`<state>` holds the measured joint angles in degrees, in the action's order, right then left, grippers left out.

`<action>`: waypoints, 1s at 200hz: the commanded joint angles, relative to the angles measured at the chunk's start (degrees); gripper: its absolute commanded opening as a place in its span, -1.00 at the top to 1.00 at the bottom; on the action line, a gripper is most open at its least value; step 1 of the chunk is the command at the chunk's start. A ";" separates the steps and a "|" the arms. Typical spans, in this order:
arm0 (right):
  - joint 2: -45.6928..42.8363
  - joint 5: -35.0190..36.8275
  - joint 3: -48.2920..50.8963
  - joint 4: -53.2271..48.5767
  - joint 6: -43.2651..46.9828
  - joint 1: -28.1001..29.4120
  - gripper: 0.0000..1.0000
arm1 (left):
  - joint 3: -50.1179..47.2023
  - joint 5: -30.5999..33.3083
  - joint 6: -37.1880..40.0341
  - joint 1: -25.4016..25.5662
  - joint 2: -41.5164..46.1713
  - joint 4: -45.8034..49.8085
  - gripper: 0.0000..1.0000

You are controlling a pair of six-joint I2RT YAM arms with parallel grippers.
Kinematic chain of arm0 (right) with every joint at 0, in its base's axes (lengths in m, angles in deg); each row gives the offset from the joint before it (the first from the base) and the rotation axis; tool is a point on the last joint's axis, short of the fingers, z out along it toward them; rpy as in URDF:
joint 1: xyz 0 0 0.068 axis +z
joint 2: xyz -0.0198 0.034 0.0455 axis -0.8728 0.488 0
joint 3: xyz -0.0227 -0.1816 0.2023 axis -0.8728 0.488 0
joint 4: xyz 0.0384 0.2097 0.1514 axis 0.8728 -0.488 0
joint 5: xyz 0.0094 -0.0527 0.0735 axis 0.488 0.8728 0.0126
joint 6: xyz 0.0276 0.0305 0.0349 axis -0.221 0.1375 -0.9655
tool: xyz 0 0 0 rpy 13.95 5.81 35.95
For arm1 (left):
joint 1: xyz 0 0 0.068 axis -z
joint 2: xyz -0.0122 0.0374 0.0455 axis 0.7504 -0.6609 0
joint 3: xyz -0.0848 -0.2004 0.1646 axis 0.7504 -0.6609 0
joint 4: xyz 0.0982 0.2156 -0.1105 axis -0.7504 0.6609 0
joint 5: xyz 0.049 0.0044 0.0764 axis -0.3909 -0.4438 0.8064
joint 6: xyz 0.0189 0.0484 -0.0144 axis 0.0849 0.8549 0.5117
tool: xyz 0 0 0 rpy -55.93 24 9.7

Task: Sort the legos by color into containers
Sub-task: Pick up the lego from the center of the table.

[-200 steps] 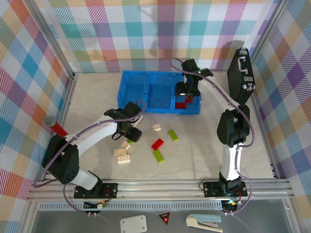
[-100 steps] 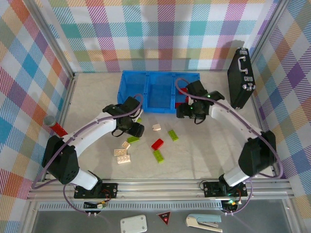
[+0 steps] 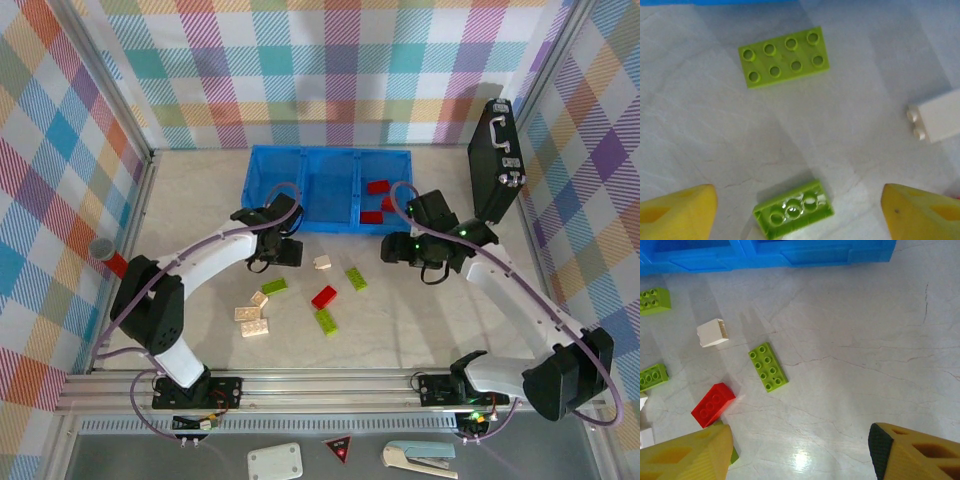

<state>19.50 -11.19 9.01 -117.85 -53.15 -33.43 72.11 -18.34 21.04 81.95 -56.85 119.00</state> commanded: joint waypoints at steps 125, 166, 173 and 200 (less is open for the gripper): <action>-6.04 1.37 4.54 -5.11 -2.73 0.16 -0.45 | 4.72 -1.77 -3.45 -7.20 -12.31 -10.02 -0.75; -6.32 1.34 4.09 -5.77 -3.07 0.16 -0.45 | 5.37 -3.37 -2.69 -7.57 -14.85 -11.04 -0.75; -6.41 1.32 4.01 -5.94 -3.00 0.16 -0.45 | 5.67 -3.23 -2.44 -7.57 -15.42 -10.94 -0.76; -6.96 1.27 3.44 -6.88 -3.34 0.20 -0.44 | 6.65 -2.21 -2.03 -7.75 -16.86 -10.69 -0.72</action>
<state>13.97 -9.73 13.16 -122.70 -55.29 -33.43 77.25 -21.01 18.44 74.72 -71.76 108.31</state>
